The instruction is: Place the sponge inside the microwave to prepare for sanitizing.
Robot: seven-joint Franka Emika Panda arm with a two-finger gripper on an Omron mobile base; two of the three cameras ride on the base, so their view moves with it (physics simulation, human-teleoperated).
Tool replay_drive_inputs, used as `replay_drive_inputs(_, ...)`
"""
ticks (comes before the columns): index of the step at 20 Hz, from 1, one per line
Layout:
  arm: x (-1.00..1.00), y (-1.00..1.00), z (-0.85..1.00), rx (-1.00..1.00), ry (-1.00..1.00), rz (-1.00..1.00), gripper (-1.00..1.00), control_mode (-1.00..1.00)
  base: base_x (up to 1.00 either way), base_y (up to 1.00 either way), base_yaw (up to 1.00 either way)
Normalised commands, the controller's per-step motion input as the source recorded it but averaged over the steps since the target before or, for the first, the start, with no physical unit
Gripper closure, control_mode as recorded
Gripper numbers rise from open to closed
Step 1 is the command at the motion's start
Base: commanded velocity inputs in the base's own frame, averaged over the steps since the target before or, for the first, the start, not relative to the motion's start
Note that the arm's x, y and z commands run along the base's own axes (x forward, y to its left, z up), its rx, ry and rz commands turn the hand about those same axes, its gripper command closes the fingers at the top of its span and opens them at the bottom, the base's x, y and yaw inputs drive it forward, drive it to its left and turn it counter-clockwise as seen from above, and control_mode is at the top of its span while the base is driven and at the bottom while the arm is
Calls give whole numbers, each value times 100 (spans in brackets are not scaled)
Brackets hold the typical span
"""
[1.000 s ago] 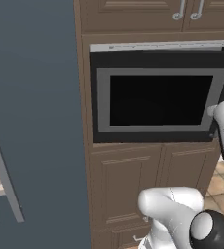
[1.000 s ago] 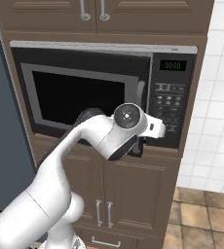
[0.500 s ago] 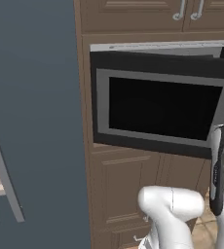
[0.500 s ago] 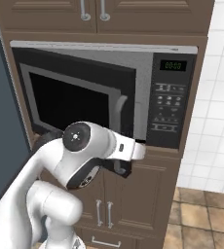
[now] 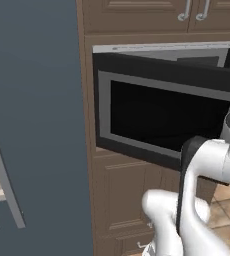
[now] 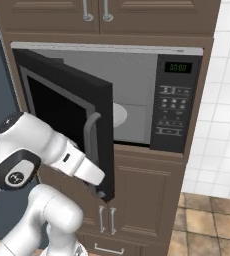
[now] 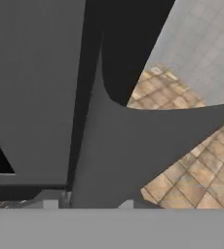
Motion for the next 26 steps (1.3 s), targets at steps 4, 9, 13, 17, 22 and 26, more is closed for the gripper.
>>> replay_drive_inputs(4, -100, 83, -100, -28, 0, -40, 100, -100, 0, 0, 0)
replay_drive_inputs(9, -100, 98, -100, -25, -8, -37, 100, -100, 0, 0, 0)
replay_drive_inputs(13, -67, 92, -64, -6, -19, -29, 100, -100, 0, 0, 0)
replay_drive_inputs(17, -35, 96, -29, 0, -15, -16, 100, -100, 0, 0, 0)
replay_drive_inputs(22, -6, 60, -9, 0, -4, -2, -100, -100, 0, 0, 0)
replay_drive_inputs(26, 0, 6, 0, 0, 0, 0, -100, -100, 0, 0, 0)
